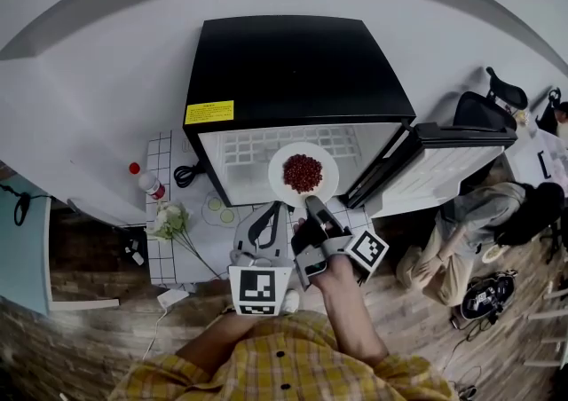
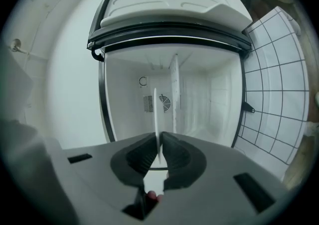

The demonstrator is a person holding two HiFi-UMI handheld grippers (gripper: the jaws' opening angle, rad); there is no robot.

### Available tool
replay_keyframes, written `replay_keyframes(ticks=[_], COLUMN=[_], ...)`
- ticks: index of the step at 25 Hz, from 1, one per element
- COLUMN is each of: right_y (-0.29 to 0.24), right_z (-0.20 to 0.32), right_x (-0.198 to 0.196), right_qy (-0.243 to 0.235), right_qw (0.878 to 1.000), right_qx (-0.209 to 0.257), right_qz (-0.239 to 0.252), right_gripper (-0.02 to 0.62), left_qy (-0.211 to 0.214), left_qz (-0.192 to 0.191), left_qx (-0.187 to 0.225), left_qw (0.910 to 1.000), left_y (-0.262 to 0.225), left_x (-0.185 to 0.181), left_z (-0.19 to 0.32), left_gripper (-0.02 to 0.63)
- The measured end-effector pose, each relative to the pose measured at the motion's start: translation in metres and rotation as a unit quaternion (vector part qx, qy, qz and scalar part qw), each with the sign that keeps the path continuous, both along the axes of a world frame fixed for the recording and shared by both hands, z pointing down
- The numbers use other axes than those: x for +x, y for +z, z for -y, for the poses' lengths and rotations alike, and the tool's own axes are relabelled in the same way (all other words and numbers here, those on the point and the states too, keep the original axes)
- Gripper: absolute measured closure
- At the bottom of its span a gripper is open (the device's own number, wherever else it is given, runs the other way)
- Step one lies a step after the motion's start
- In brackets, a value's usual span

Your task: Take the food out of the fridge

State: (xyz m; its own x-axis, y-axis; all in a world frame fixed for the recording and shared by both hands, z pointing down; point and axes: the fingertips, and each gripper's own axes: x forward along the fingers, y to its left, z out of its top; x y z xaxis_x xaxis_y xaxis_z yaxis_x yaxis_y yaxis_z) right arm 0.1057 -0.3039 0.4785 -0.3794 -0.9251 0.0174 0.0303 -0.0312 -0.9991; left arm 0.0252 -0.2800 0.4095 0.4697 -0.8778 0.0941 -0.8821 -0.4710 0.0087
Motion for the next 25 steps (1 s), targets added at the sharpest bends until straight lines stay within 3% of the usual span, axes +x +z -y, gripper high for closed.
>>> replay_keyframes(ticks=[25], right_y=[-0.006], right_z=[-0.066], right_x=[-0.002], right_qy=[-0.003], right_qw=[1.0], right_qx=[-0.001], right_qz=[-0.018], right_gripper=[0.575], left_qy=[-0.004], left_qz=[-0.022], left_qx=[-0.019], left_qw=[0.9996], left_y=[-0.001], left_x=[-0.01], left_z=[-0.04], left_gripper=[0.598])
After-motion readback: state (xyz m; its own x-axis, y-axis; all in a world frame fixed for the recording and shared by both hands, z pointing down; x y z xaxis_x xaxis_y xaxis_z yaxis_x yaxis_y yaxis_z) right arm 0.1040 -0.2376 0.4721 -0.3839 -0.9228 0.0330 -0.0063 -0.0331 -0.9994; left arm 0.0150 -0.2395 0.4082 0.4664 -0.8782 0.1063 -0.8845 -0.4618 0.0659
